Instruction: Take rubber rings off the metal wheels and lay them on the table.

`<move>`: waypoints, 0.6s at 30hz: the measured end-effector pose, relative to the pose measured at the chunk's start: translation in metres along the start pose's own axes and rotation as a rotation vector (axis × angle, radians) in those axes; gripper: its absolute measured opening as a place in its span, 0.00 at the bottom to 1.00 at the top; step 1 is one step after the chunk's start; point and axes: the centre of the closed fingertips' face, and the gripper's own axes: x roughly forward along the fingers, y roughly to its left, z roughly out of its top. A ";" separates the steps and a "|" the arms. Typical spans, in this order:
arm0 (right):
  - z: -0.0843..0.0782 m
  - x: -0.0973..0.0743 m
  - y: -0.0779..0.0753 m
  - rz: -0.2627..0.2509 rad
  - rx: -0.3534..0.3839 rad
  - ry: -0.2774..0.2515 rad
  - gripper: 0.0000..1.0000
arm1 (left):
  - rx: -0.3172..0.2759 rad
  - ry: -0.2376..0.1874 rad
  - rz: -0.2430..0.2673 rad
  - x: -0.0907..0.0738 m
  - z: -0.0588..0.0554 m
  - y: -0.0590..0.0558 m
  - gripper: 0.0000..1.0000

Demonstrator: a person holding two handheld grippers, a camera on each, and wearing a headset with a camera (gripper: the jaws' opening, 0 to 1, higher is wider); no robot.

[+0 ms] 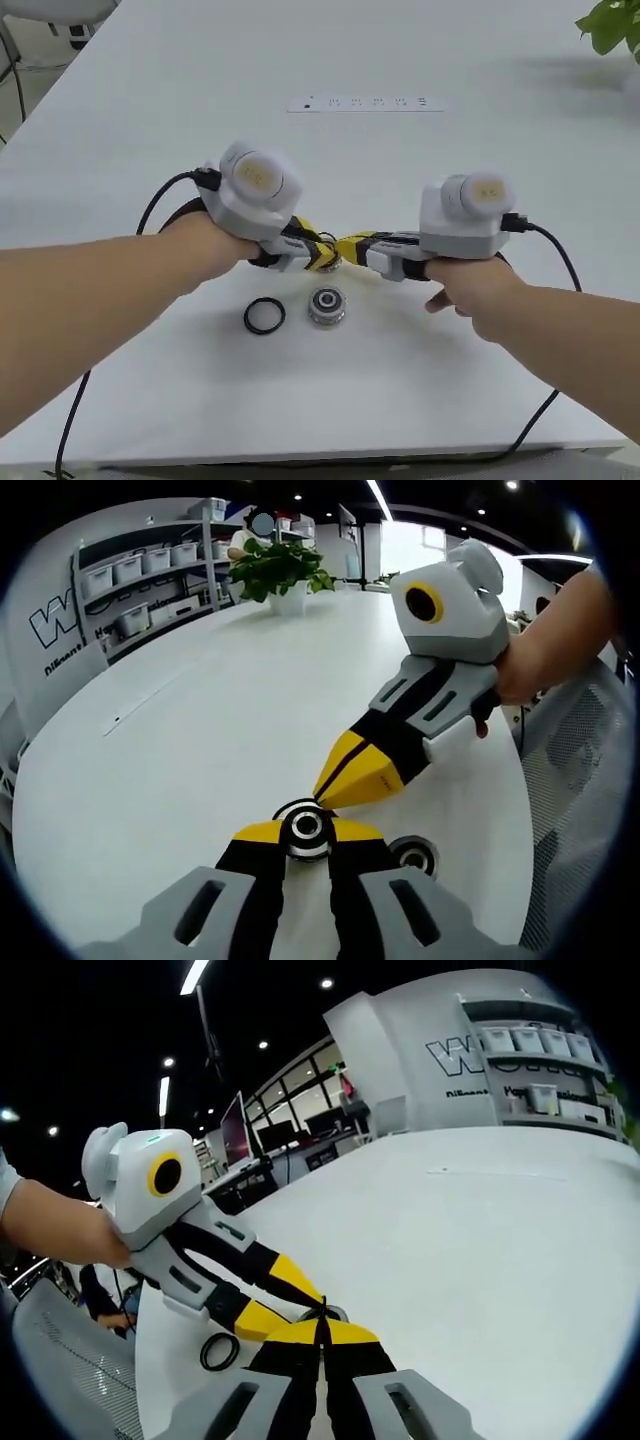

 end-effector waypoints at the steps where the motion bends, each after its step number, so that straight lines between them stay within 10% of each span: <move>1: 0.000 0.000 0.000 0.000 0.004 -0.001 0.00 | 0.004 -0.002 -0.001 -0.001 0.001 0.000 0.11; 18: 0.005 -0.005 0.009 0.015 0.039 -0.023 0.00 | 0.037 -0.087 -0.038 -0.025 0.021 -0.010 0.33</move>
